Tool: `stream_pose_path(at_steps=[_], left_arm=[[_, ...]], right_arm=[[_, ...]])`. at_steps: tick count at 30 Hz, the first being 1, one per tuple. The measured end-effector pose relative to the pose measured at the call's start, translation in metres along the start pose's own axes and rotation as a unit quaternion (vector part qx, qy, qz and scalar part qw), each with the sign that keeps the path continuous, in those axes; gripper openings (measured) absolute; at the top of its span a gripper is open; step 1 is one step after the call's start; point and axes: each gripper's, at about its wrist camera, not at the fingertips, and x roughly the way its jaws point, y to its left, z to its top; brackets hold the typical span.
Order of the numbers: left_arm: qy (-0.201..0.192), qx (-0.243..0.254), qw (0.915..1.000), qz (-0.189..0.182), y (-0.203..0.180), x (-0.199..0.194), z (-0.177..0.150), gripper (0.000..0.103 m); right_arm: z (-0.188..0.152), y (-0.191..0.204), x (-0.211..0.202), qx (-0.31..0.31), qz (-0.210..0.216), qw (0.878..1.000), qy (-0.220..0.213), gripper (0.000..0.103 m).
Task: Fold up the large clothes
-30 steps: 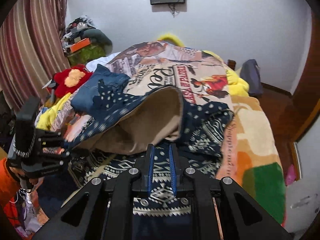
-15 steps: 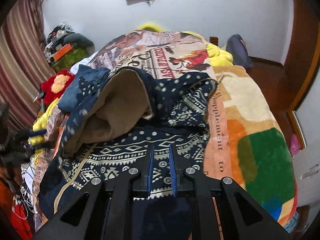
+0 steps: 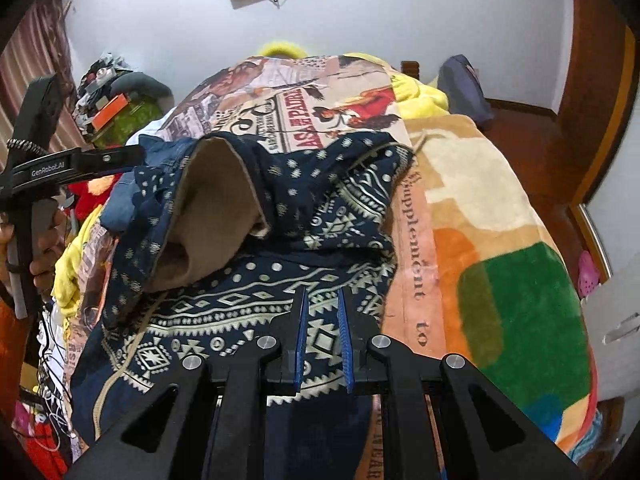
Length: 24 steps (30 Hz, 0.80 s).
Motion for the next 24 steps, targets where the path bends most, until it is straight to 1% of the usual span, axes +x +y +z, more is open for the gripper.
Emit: stream_pose_path(at_steps=[3, 4, 5, 6, 8, 9, 10, 11, 12, 13, 14, 15, 17, 18, 19, 21, 23, 24], left_arm=[[0.012, 0.034, 0.9991, -0.021, -0.032, 0.012, -0.005, 0.076], [0.014, 0.048, 0.9985, -0.024, -0.041, 0.013, -0.007, 0.078], [0.015, 0.058, 0.9979, -0.023, -0.048, 0.014, -0.009, 0.082], [0.015, 0.076, 0.9968, -0.016, -0.057, 0.017, -0.013, 0.083], [0.008, 0.112, 0.9936, 0.013, -0.071, 0.023, -0.018, 0.083], [0.005, 0.132, 0.9902, 0.043, -0.077, 0.028, -0.021, 0.083], [0.000, 0.151, 0.9859, 0.073, -0.082, 0.033, -0.024, 0.073], [-0.004, 0.163, 0.9823, 0.092, -0.085, 0.036, -0.025, 0.063], [-0.005, 0.185, 0.9748, 0.124, -0.089, 0.041, -0.027, 0.041], [-0.006, 0.197, 0.9702, 0.141, -0.090, 0.044, -0.028, 0.022], [-0.006, 0.204, 0.9677, 0.148, -0.091, 0.045, -0.029, 0.015], [-0.007, 0.203, 0.9688, 0.142, -0.091, 0.044, -0.029, 0.014], [-0.009, 0.196, 0.9738, 0.115, -0.092, 0.035, -0.029, 0.007], [-0.010, 0.189, 0.9783, 0.085, -0.094, 0.025, -0.028, 0.006], [-0.011, 0.183, 0.9809, 0.066, -0.095, 0.020, -0.028, 0.006], [-0.008, 0.167, 0.9858, 0.006, -0.100, 0.003, -0.030, 0.006], [-0.003, 0.170, 0.9849, -0.035, -0.109, -0.010, -0.037, 0.006], [0.001, 0.172, 0.9841, -0.044, -0.114, -0.015, -0.041, 0.006]], right_arm=[[-0.002, -0.009, 0.004, 0.007, -0.011, 1.000, 0.009, 0.011], [-0.002, -0.013, 0.005, 0.009, -0.013, 1.000, 0.010, 0.011], [-0.003, -0.017, 0.006, 0.013, -0.013, 1.000, 0.012, 0.011], [-0.003, -0.019, 0.006, 0.016, -0.012, 1.000, 0.013, 0.011], [-0.003, -0.025, 0.006, 0.024, -0.010, 1.000, 0.012, 0.011], [-0.003, -0.026, 0.005, 0.027, -0.009, 1.000, 0.011, 0.011], [-0.003, -0.026, 0.004, 0.029, -0.007, 1.000, 0.009, 0.011], [-0.003, -0.027, 0.002, 0.031, -0.006, 0.999, 0.006, 0.011], [-0.003, -0.027, 0.000, 0.031, -0.004, 0.999, 0.004, 0.011], [-0.003, -0.026, -0.002, 0.031, -0.004, 1.000, 0.001, 0.011], [-0.003, -0.025, -0.005, 0.030, -0.004, 1.000, -0.003, 0.011], [-0.002, -0.024, -0.008, 0.028, -0.004, 1.000, -0.007, 0.011], [-0.002, -0.023, -0.015, 0.025, -0.006, 1.000, -0.015, 0.011], [-0.001, -0.022, -0.019, 0.024, -0.009, 0.999, -0.020, 0.011], [-0.001, -0.021, -0.023, 0.023, -0.010, 0.999, -0.024, 0.011], [0.000, -0.021, -0.031, 0.022, -0.012, 0.999, -0.034, 0.011], [0.000, -0.021, -0.040, 0.024, -0.013, 0.999, -0.041, 0.011], [0.000, -0.021, -0.044, 0.024, -0.014, 0.999, -0.045, 0.011]])
